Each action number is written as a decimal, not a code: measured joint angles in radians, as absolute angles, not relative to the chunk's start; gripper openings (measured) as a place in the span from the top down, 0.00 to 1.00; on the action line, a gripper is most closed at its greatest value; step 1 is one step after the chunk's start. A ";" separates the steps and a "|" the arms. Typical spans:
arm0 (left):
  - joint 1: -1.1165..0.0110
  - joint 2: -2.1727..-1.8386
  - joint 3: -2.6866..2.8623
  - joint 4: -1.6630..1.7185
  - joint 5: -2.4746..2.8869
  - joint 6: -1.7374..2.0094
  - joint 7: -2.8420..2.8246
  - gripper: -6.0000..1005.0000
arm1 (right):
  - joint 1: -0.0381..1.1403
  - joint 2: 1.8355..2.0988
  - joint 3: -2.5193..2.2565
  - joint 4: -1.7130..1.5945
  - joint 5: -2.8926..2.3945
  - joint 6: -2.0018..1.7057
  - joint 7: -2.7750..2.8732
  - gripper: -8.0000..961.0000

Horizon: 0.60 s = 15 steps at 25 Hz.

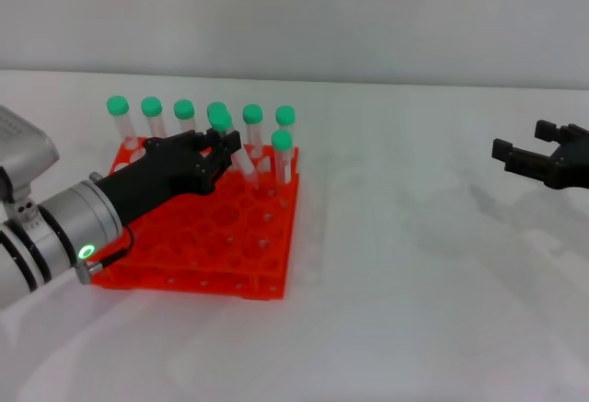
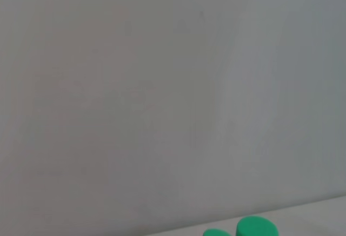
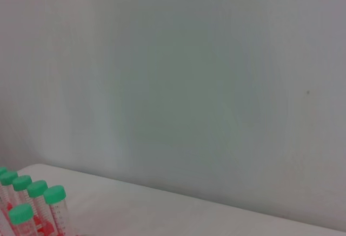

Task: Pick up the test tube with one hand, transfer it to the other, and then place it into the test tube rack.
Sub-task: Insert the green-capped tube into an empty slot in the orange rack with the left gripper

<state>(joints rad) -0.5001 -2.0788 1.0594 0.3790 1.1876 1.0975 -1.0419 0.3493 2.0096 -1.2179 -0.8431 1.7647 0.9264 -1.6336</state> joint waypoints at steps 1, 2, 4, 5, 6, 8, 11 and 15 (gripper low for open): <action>-0.511 -2.080 1.061 0.362 1.188 1.089 -1.040 0.76 | 0.350 2.010 -1.218 -0.841 1.765 0.926 -1.634 0.11; -0.516 -2.080 1.061 0.356 1.188 1.085 -1.041 0.76 | 0.351 2.010 -1.218 -0.841 1.765 0.926 -1.634 0.11; -0.525 -2.080 1.062 0.344 1.188 1.072 -1.041 0.76 | 0.351 2.010 -1.218 -0.840 1.765 0.925 -1.634 0.11; -0.528 -2.080 1.062 0.340 1.188 1.065 -1.040 0.76 | 0.351 2.010 -1.218 -0.840 1.765 0.925 -1.634 0.11; -0.531 -2.080 1.063 0.336 1.188 1.054 -1.040 0.76 | 0.351 2.010 -1.218 -0.840 1.764 0.924 -1.634 0.11; -0.535 -2.080 1.067 0.334 1.187 1.033 -1.039 0.76 | 0.351 2.010 -1.218 -0.839 1.764 0.923 -1.634 0.11; -0.547 -2.080 1.078 0.332 1.187 0.992 -1.041 0.76 | 0.351 2.010 -1.218 -0.839 1.764 0.923 -1.634 0.11; -0.556 -2.080 1.108 0.333 1.183 0.969 -1.039 0.76 | 0.351 2.009 -1.218 -0.839 1.764 0.920 -1.634 0.11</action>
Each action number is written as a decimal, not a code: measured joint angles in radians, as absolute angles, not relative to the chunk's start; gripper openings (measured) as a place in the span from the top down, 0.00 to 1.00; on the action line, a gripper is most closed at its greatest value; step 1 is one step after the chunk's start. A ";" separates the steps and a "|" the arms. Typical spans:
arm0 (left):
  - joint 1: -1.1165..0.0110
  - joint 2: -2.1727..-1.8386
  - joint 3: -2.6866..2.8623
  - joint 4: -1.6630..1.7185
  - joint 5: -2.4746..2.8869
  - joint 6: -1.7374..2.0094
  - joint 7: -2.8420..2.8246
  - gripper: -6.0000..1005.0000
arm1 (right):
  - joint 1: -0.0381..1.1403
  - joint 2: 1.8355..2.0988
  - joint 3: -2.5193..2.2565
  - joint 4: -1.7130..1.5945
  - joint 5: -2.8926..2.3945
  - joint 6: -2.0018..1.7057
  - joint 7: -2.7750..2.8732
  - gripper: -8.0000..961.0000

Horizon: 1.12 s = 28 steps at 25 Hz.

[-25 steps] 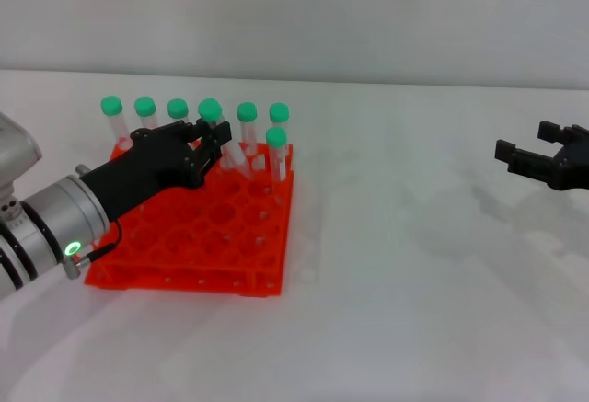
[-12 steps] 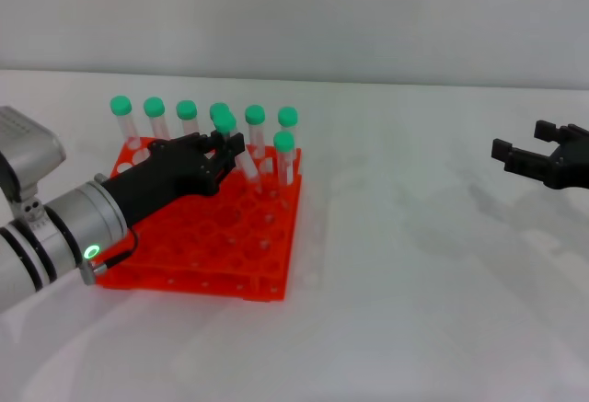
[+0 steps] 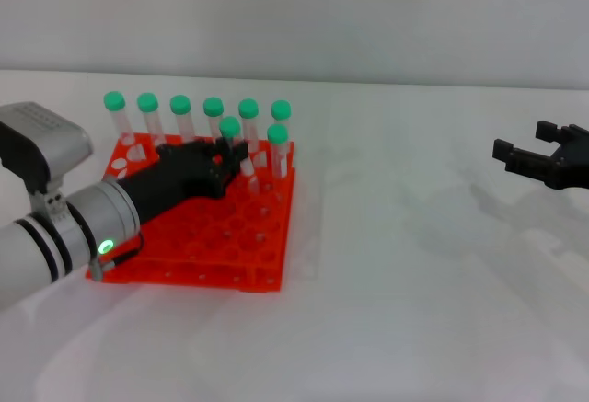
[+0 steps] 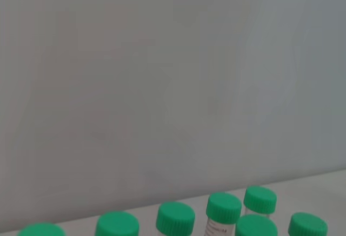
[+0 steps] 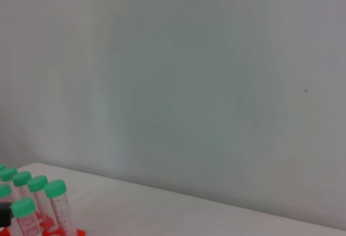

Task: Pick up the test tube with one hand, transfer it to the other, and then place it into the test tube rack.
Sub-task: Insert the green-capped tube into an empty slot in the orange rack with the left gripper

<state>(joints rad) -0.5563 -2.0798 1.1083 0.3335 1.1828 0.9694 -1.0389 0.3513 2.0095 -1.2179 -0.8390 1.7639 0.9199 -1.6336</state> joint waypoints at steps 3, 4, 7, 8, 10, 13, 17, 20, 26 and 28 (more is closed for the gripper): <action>-0.557 -2.080 1.114 0.337 1.182 0.965 -1.039 0.76 | 0.355 2.010 -1.219 -0.837 1.764 0.914 -1.634 0.11; -0.556 -2.080 1.114 0.338 1.181 0.966 -1.039 0.76 | 0.356 2.010 -1.219 -0.835 1.764 0.913 -1.634 0.11; -0.551 -2.080 1.113 0.348 1.176 0.975 -1.038 0.70 | 0.363 2.011 -1.219 -0.826 1.762 0.912 -1.634 0.11; -0.549 -2.080 1.113 0.352 1.176 0.976 -1.038 0.65 | 0.363 2.011 -1.219 -0.825 1.760 0.911 -1.634 0.11; -0.542 -2.080 1.113 0.362 1.176 0.978 -1.040 0.55 | 0.364 2.011 -1.219 -0.825 1.758 0.911 -1.634 0.11; -0.516 -2.080 1.113 0.394 1.175 0.988 -1.043 0.42 | 0.364 2.011 -1.220 -0.825 1.757 0.911 -1.634 0.11; -0.459 -2.080 1.113 0.449 1.167 1.055 -1.037 0.26 | 0.364 2.011 -1.219 -0.825 1.756 0.911 -1.634 0.11; -0.420 -2.080 1.105 0.471 1.145 1.095 -1.016 0.22 | 0.364 2.011 -1.216 -0.825 1.756 0.911 -1.638 0.11; -0.356 -2.078 1.101 0.476 1.059 1.174 -0.945 0.14 | 0.356 2.010 -1.211 -0.829 1.758 0.918 -1.643 0.11; -0.338 -2.078 1.100 0.477 1.049 1.197 -0.924 0.11 | 0.354 2.010 -1.211 -0.828 1.761 0.921 -1.647 0.11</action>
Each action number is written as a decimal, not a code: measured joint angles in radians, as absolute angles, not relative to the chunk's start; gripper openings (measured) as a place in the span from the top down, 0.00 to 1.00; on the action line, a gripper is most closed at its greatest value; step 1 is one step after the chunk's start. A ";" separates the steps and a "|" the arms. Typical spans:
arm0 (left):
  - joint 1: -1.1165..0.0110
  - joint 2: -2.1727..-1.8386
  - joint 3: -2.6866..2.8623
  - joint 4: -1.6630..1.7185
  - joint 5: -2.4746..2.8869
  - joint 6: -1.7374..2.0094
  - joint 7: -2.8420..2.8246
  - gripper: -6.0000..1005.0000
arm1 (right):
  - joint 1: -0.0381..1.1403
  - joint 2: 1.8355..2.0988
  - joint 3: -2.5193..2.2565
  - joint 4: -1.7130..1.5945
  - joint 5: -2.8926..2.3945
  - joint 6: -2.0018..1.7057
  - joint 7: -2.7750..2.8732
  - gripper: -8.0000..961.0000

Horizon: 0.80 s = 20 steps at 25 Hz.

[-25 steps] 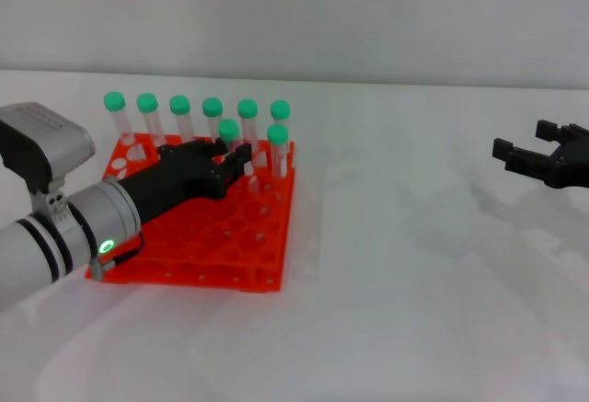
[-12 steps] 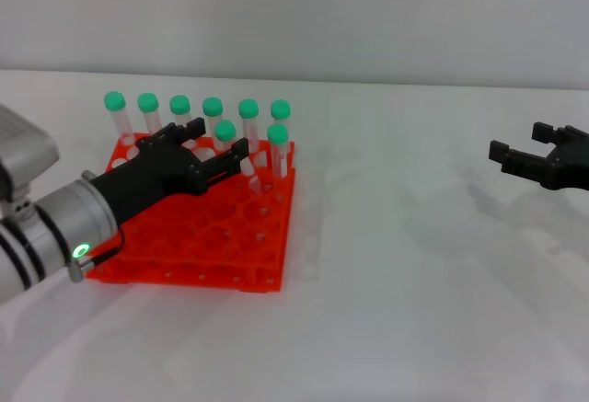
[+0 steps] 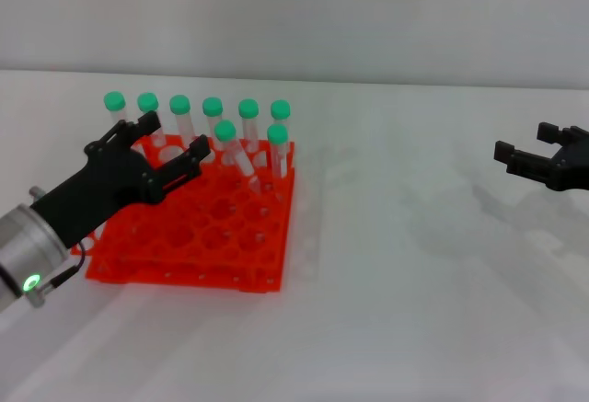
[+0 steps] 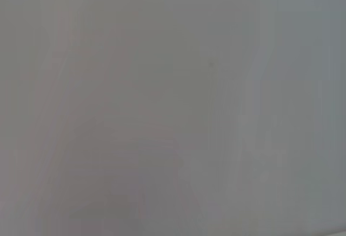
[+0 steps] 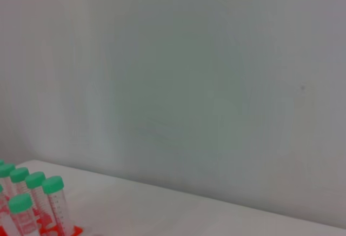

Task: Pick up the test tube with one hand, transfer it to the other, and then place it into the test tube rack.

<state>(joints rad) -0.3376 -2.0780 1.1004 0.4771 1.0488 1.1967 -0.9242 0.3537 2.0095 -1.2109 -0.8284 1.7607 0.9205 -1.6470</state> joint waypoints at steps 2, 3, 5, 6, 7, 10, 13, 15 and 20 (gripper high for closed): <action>-0.318 -2.079 1.100 0.477 1.039 1.219 -0.895 0.11 | 0.353 2.009 -1.211 -0.826 1.762 0.921 -1.652 0.11; -0.309 -2.079 1.100 0.476 1.029 1.233 -0.876 0.11 | 0.353 2.009 -1.210 -0.824 1.762 0.921 -1.655 0.11; -0.292 -2.080 1.100 0.472 1.005 1.256 -0.841 0.11 | 0.353 2.009 -1.210 -0.822 1.763 0.921 -1.658 0.11; -0.281 -2.080 1.100 0.469 0.989 1.270 -0.821 0.11 | 0.353 2.009 -1.210 -0.821 1.763 0.920 -1.659 0.11; -0.270 -2.080 1.100 0.467 0.969 1.287 -0.800 0.11 | 0.353 2.009 -1.210 -0.820 1.763 0.920 -1.659 0.11; -0.235 -2.081 1.099 0.464 0.883 1.341 -0.741 0.11 | 0.352 2.010 -1.214 -0.812 1.771 0.922 -1.679 0.11; -0.210 -2.080 1.100 0.459 0.803 1.371 -0.692 0.11 | 0.352 2.010 -1.225 -0.779 1.809 0.942 -1.733 0.11; -0.204 -2.080 1.100 0.454 0.760 1.379 -0.668 0.11 | 0.351 2.010 -1.230 -0.741 1.857 0.974 -1.795 0.11; -0.205 -2.077 1.100 0.448 0.695 1.388 -0.657 0.11 | 0.335 2.011 -1.221 -0.619 2.043 1.143 -2.036 0.11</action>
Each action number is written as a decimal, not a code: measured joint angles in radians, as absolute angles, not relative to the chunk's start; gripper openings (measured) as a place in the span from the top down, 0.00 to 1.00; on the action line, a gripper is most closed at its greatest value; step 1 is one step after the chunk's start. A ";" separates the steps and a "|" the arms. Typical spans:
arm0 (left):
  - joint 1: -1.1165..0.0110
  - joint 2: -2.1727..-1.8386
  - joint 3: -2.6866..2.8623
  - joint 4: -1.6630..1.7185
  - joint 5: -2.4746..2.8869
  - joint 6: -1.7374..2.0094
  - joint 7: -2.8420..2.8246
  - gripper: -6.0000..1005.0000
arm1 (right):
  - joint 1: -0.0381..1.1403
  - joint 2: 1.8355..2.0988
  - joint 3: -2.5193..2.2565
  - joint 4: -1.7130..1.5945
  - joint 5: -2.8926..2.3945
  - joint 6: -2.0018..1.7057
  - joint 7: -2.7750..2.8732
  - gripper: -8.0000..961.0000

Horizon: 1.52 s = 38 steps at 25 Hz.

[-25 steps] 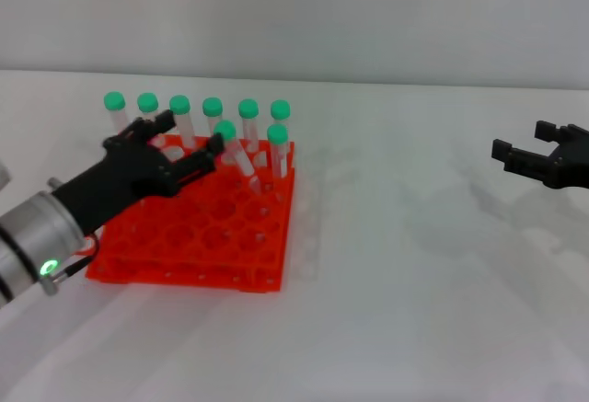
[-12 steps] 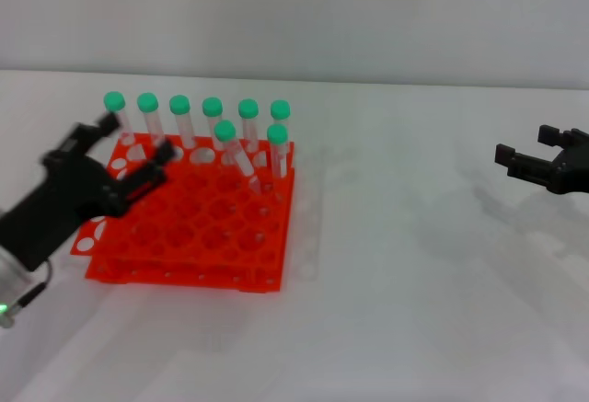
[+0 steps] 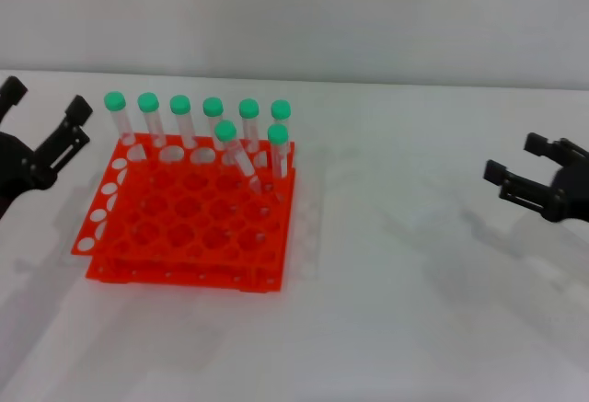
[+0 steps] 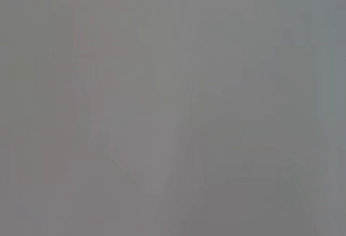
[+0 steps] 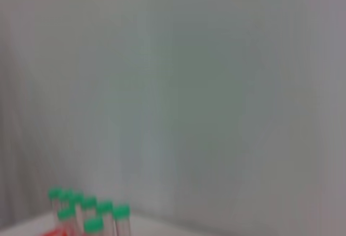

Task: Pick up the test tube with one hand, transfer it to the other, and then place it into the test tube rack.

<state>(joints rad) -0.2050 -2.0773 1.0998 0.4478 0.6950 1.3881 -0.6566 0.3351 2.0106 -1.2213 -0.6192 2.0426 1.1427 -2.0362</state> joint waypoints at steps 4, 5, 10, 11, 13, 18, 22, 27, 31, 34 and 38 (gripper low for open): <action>-0.214 -2.077 1.100 0.433 0.675 1.386 -0.656 0.11 | 0.302 2.008 -1.194 -0.540 2.176 1.261 -2.202 0.11; -0.218 -2.078 1.100 0.422 0.665 1.387 -0.656 0.11 | 0.297 2.008 -1.154 -0.508 2.197 1.302 -2.239 0.11; -0.245 -2.076 1.099 0.373 0.637 1.385 -0.654 0.11 | 0.295 2.007 -1.057 -0.456 2.200 1.352 -2.294 0.11; -0.247 -2.076 1.099 0.370 0.636 1.388 -0.655 0.11 | 0.293 2.006 -1.041 -0.450 2.199 1.355 -2.308 0.11; -0.247 -2.076 1.099 0.370 0.628 1.391 -0.650 0.11 | 0.290 2.005 -1.029 -0.445 2.199 1.361 -2.336 0.11; -0.249 -2.078 1.098 0.367 0.602 1.398 -0.657 0.11 | 0.280 2.003 -0.998 -0.439 2.203 1.378 -2.409 0.11; -0.234 -2.081 1.098 0.347 0.540 1.444 -0.660 0.11 | 0.276 2.003 -0.916 -0.394 2.204 1.430 -2.451 0.11; -0.206 -2.085 1.099 0.257 0.439 1.519 -0.598 0.11 | 0.275 2.003 -0.825 -0.341 2.205 1.472 -2.523 0.11; -0.203 -2.087 1.104 0.179 0.380 1.567 -0.559 0.11 | 0.273 2.003 -0.818 -0.325 2.201 1.474 -2.589 0.11; -0.209 -2.088 1.106 0.155 0.371 1.574 -0.546 0.11 | 0.273 2.003 -0.810 -0.323 2.206 1.471 -2.597 0.11; -0.213 -2.088 1.106 0.149 0.371 1.569 -0.536 0.11 | 0.273 2.003 -0.771 -0.319 2.208 1.469 -2.588 0.11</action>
<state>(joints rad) -0.2132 -2.0878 1.1063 0.1490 0.3708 1.5694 -0.5358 0.2727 2.0034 -0.7710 -0.3186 2.2078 1.4694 -2.5884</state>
